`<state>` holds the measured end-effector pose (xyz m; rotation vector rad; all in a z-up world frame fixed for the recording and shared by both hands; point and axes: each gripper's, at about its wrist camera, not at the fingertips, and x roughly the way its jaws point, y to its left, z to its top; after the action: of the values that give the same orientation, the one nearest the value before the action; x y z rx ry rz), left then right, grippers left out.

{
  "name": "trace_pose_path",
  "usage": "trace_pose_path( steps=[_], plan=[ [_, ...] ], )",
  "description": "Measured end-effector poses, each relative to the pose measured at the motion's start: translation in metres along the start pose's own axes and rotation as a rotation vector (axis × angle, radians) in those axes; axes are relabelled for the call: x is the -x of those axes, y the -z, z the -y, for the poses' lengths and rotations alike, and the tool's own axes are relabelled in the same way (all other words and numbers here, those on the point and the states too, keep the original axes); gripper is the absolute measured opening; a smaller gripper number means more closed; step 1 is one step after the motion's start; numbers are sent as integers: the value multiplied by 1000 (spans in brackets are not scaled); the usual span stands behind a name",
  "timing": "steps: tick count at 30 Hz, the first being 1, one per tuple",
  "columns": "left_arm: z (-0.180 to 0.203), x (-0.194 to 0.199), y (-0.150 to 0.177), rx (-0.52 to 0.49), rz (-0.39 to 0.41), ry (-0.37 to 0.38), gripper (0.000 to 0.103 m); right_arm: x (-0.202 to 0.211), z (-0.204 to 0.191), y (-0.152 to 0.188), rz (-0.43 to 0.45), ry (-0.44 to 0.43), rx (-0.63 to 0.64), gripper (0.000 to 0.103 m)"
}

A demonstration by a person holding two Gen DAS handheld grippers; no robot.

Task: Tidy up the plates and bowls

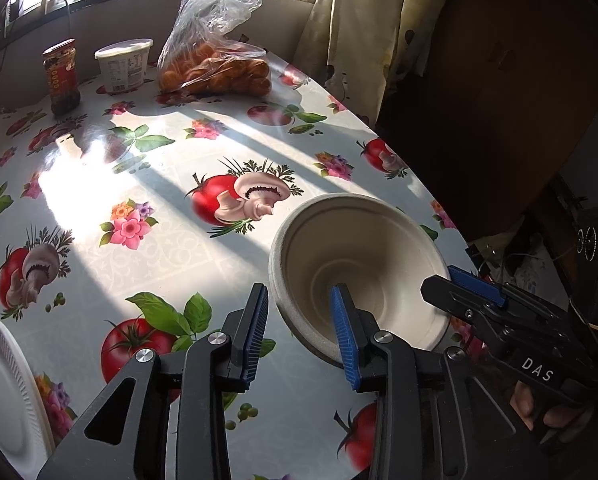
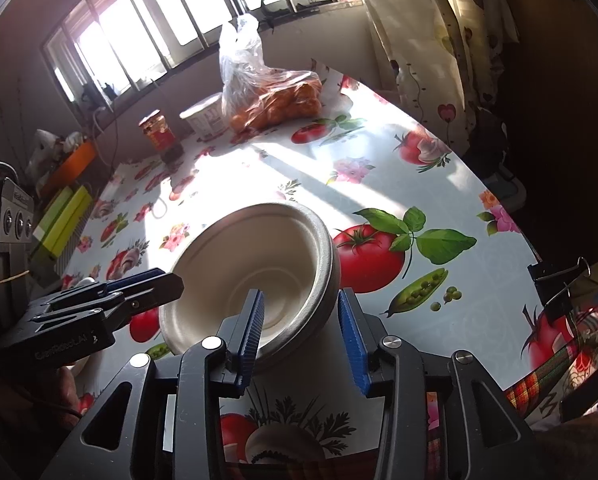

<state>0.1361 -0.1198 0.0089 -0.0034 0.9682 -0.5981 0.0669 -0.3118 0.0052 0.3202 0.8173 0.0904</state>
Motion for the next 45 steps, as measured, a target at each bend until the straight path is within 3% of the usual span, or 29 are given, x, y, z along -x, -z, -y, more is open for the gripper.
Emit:
trace_pose_path(
  steps=[22,45],
  plan=[
    [-13,-4,-10,36,-14,23,39,0,7,-10,2,2,-28,47],
    [-15,-25,-14,52,-72,2,39,-25,8,-20,-90,2,-15,47]
  ],
)
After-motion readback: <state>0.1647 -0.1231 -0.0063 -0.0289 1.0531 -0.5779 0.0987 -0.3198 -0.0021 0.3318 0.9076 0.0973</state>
